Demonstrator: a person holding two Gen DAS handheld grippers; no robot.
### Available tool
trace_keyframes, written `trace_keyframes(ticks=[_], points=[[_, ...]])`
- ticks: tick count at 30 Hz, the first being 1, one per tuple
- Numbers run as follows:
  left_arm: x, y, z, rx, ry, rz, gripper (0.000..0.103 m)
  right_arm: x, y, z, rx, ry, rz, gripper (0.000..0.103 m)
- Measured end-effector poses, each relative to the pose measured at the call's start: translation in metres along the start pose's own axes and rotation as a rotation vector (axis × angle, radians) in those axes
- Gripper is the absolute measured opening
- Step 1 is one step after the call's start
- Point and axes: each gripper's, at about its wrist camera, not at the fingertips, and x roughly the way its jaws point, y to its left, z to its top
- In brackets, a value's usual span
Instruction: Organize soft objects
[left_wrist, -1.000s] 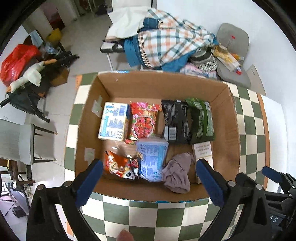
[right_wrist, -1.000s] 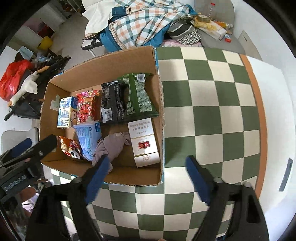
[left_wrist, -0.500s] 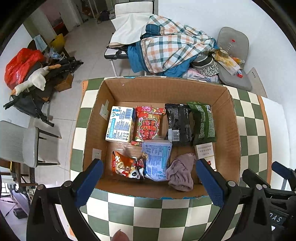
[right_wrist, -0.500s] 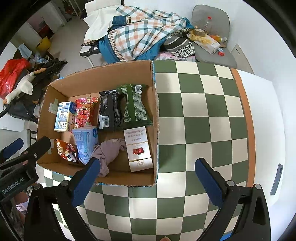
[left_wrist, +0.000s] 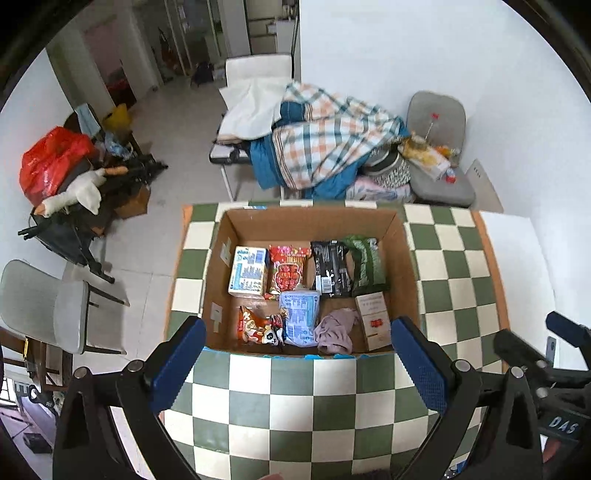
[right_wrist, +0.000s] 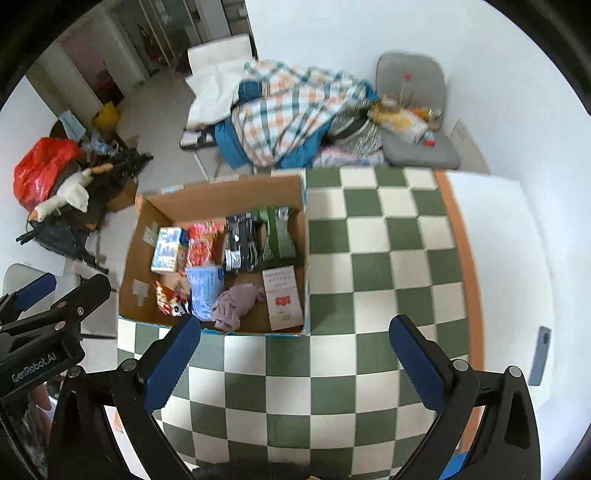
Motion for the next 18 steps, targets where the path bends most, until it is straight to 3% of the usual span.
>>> trace_keyframes(ticks=[9,18], points=[[-0.065,0.006,-0.006,-0.023,-0.088,-0.003,0.103,-0.095,-0.007,-0.013,-0.004,-0.129,-0.022,0.103],[-0.096,0.002,-0.013,-0.014,-0.124,-0.014,0.103,-0.133,-0.003,-0.019,-0.02,-0.167,-0.012,0.103]])
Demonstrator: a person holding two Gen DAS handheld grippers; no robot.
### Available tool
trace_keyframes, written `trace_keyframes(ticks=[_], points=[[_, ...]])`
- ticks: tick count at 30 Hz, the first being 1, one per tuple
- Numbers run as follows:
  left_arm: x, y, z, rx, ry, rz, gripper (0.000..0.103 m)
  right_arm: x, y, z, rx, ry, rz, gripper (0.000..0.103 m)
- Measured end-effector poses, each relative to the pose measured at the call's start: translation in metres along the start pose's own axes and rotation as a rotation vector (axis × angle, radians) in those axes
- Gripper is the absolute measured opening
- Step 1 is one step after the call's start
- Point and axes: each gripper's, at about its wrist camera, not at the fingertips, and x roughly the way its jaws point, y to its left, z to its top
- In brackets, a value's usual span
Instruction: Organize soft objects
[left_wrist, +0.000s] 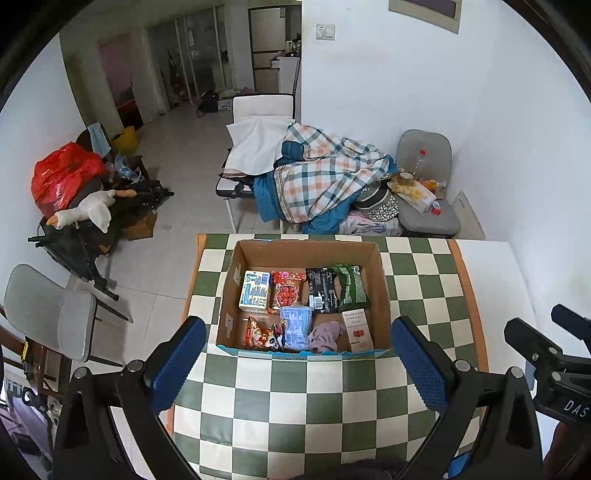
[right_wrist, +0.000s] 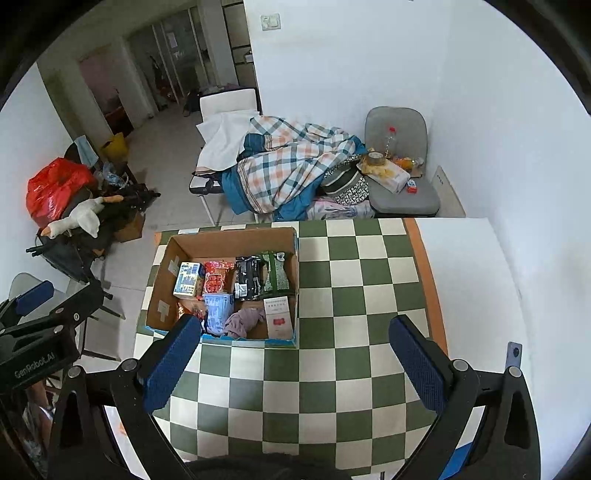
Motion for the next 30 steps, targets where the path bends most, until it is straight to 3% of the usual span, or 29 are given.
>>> trace_keyframes(ticks=[30], points=[[-0.01,-0.005,-0.017,0.002,0.005,-0.001,0.103,-0.026,-0.001,0.0,-0.012,-0.027,-0.009,0.103]])
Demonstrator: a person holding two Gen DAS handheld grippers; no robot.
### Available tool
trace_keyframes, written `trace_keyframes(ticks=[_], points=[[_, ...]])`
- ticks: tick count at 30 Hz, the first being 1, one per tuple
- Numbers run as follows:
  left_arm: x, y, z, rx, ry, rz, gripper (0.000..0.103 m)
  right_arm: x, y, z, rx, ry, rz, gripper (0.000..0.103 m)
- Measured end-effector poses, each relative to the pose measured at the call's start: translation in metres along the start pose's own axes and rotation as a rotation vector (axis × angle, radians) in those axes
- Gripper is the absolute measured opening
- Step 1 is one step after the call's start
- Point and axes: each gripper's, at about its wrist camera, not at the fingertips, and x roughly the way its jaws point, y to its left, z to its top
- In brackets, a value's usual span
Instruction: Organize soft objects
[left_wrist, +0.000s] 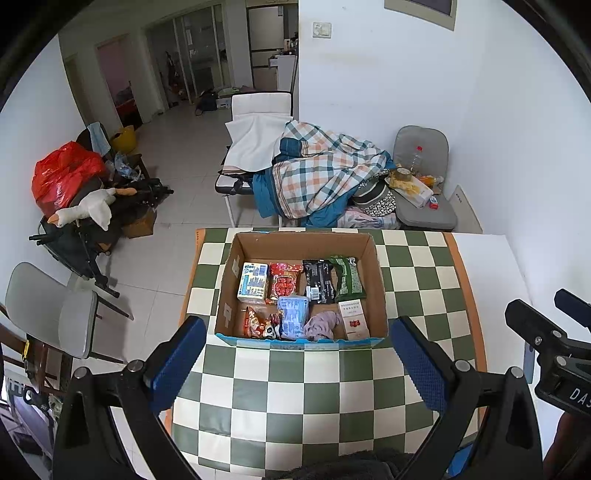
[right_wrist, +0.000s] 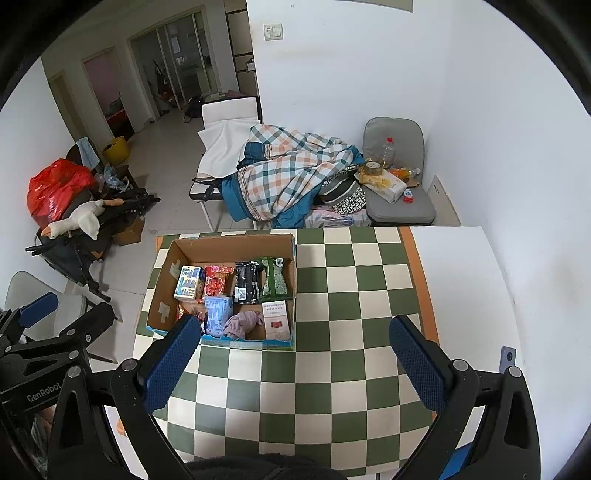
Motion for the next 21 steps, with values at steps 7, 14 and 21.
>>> trace_keyframes(ticks=[7,14,21], points=[[-0.001,0.001,-0.001,0.0,-0.003,0.0,0.103,0.0,0.001,0.0,-0.001,0.0,-0.004,0.103],[-0.006,0.002,-0.004,-0.005,-0.008,0.004,0.103,0.0,-0.001,0.004,-0.004,-0.004,-0.011,0.103],[-0.009,0.001,-0.003,-0.008,-0.007,0.014,0.103,0.002,-0.003,0.009,-0.007,-0.005,-0.014,0.103]])
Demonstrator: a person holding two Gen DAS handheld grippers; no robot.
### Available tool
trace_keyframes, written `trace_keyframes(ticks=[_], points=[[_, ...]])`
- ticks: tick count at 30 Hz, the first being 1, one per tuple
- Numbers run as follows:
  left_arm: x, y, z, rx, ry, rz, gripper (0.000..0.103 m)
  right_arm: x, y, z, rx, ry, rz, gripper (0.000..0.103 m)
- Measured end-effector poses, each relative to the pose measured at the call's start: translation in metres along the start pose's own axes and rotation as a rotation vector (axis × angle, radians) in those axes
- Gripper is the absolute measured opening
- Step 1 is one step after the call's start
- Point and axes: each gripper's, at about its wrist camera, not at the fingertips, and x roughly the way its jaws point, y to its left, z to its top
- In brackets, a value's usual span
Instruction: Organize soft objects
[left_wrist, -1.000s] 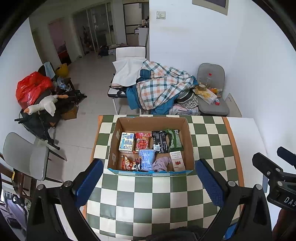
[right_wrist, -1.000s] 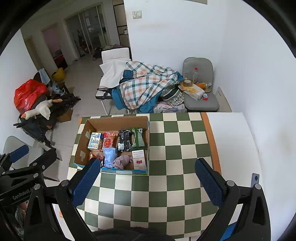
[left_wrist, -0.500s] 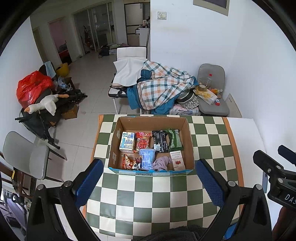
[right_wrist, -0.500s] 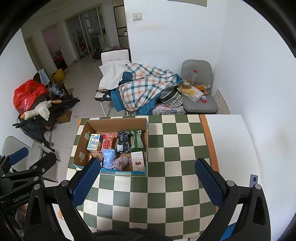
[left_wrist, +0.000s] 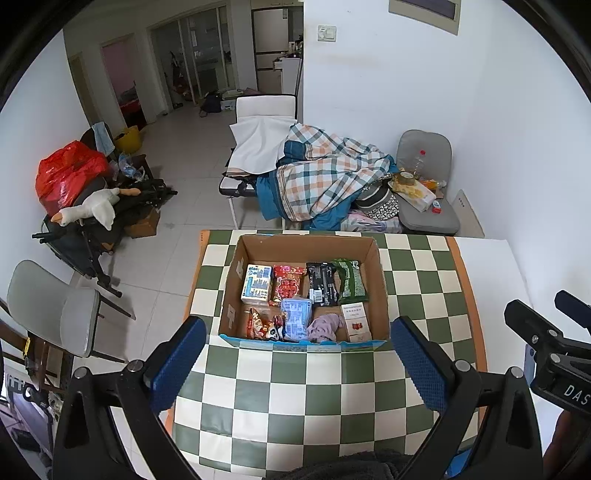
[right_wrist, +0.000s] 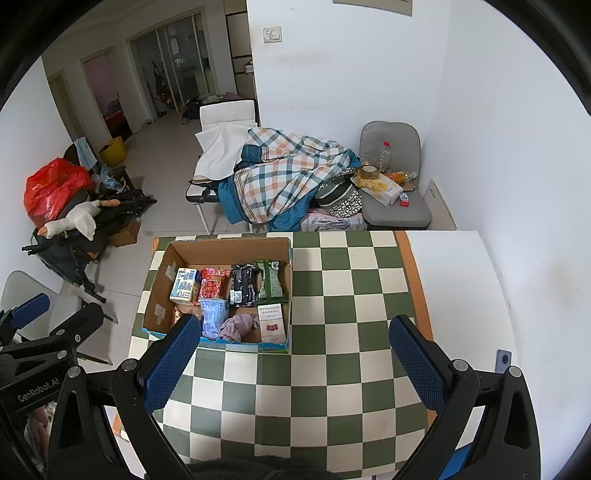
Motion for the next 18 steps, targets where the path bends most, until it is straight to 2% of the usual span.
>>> trace_keyframes(ticks=[18], points=[[-0.0002,-0.0037,0.0029,-0.003,0.0,0.013,0.103,0.0027,0.0038,-0.0015,-0.009,0.001,-0.009,0.103]])
